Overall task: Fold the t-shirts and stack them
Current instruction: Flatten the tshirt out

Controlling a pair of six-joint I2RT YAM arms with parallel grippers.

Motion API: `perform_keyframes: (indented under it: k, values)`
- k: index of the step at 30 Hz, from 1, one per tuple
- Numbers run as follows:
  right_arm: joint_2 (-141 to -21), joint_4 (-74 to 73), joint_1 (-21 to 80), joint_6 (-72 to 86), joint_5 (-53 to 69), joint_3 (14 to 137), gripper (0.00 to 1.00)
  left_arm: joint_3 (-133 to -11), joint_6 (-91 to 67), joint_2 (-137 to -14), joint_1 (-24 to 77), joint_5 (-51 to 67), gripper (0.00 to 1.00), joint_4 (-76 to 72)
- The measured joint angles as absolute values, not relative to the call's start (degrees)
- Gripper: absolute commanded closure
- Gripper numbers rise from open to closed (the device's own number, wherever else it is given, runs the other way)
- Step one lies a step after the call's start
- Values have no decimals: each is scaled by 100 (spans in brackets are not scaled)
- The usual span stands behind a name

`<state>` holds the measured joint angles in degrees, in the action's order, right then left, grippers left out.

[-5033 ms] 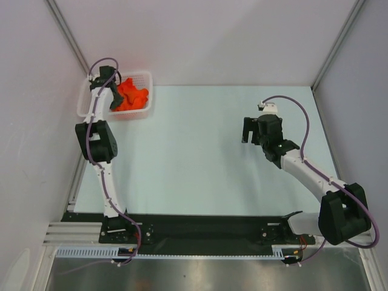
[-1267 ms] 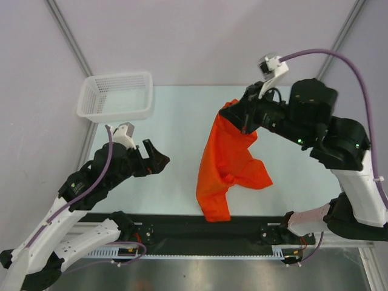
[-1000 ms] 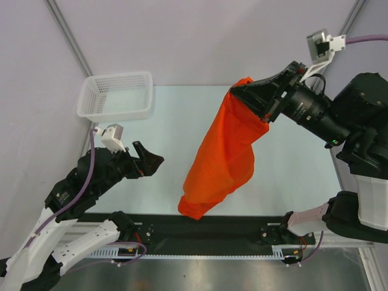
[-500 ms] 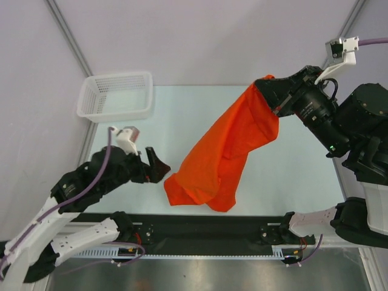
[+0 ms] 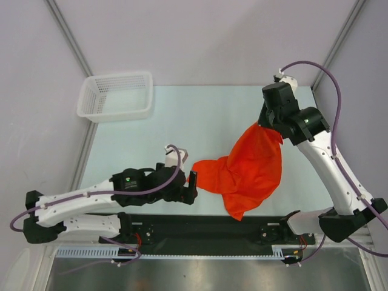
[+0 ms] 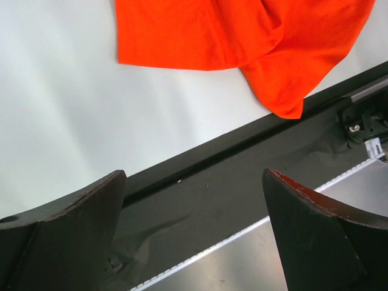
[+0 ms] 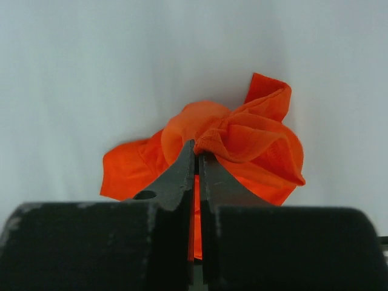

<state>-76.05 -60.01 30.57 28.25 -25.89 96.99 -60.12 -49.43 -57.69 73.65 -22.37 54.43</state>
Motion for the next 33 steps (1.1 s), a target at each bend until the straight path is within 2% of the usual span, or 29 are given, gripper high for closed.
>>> perform_keyframes:
  k: [7,10,16,21,25,26,27,28,31,32,33]
  values:
    - [-7282,-5966,2425,2825,-2137,9120,100,-6020,-4407,-7511,7271,-2021,3,4318]
    - [-7133,-5929,2171,2735,-1946,8995,100,-6211,-4147,-8497,6980,-1726,3,3900]
    - [-7065,-5922,1804,2541,-1643,8838,100,-6364,-3938,-9572,6453,-1584,1,3496]
    - [-6952,-5931,1737,2412,-1457,8761,100,-6414,-3889,-10018,6322,-1448,10,3148]
    - [-6768,-5937,1671,2346,-1387,8646,100,-6637,-3883,-10499,6252,-1317,23,3002]
    - [-6735,-5944,1660,2335,-1376,8619,100,-6744,-3898,-10580,6241,-1323,35,3079]
    - [-6707,-5955,1647,2324,-1356,8593,100,-6818,-3898,-10632,6230,-1299,41,3072]
    - [-6683,-5957,1636,2309,-1343,8567,100,-6904,-3896,-10709,6219,-1284,54,3046]
    - [-6667,-5977,1627,2235,-1293,8497,100,-6980,-3905,-10790,6156,-1243,79,2991]
    - [-6667,-5988,1627,2206,-1260,8468,100,-6973,-3922,-10790,6112,-1205,99,2965]
    - [-6667,-6018,1627,2180,-1247,8449,100,-6965,-3959,-10790,6058,-1162,100,2932]
